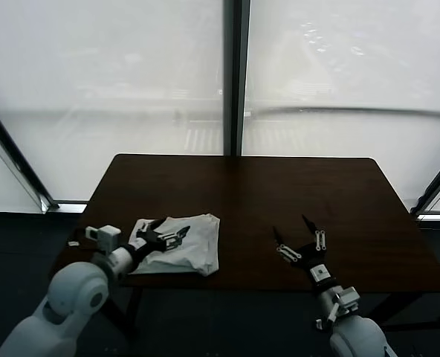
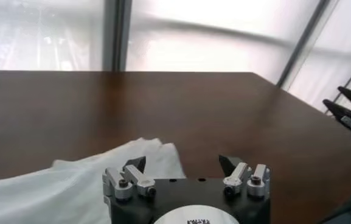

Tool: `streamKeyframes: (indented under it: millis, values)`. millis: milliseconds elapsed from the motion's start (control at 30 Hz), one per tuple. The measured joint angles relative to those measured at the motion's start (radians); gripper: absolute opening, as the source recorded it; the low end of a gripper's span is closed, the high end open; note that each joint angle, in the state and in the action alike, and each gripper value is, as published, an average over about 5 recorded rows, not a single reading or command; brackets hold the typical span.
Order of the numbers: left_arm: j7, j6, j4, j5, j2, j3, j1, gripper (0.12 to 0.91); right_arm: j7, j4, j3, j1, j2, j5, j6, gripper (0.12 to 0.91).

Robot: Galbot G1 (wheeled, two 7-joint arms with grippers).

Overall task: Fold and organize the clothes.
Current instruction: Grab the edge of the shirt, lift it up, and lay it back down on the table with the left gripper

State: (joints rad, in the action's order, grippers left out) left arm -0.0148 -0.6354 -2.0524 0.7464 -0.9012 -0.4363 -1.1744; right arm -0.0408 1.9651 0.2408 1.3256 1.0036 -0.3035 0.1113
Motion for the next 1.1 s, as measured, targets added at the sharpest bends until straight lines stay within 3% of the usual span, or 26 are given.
streamKeyframes:
  millis: [100,167,367,467,567,800,1100]
  values:
    - [0.014,0.019,0.047,0.022,0.046,-0.024,0.005,0.907,0.03,-0.009,-0.054,-0.041,-0.011,-0.03,0.009,0.907]
    - [0.021,0.014,0.086,0.059,0.077,-0.029,0.013,0.907,0.069,-0.023,-0.07,-0.05,-0.017,-0.066,0.063,0.907]
    - [0.037,-0.083,0.214,0.293,0.177,-0.028,0.054,0.907,0.257,-0.059,-0.038,-0.008,-0.024,-0.217,0.363,0.907]
    - [0.081,-0.1,0.266,0.396,0.224,-0.018,0.072,0.907,0.336,-0.054,0.017,0.054,-0.014,-0.276,0.488,0.907]
    - [0.132,-0.1,0.316,0.446,0.262,-0.005,0.08,0.907,0.385,-0.046,0.08,0.126,-0.002,-0.31,0.565,0.907]
    - [0.207,-0.1,0.406,0.484,0.301,0.026,0.081,0.907,0.444,-0.021,0.207,0.25,0.026,-0.359,0.631,0.907]
    - [0.239,-0.097,0.441,0.502,0.296,0.043,0.072,0.907,0.452,-0.012,0.272,0.297,0.042,-0.362,0.642,0.907]
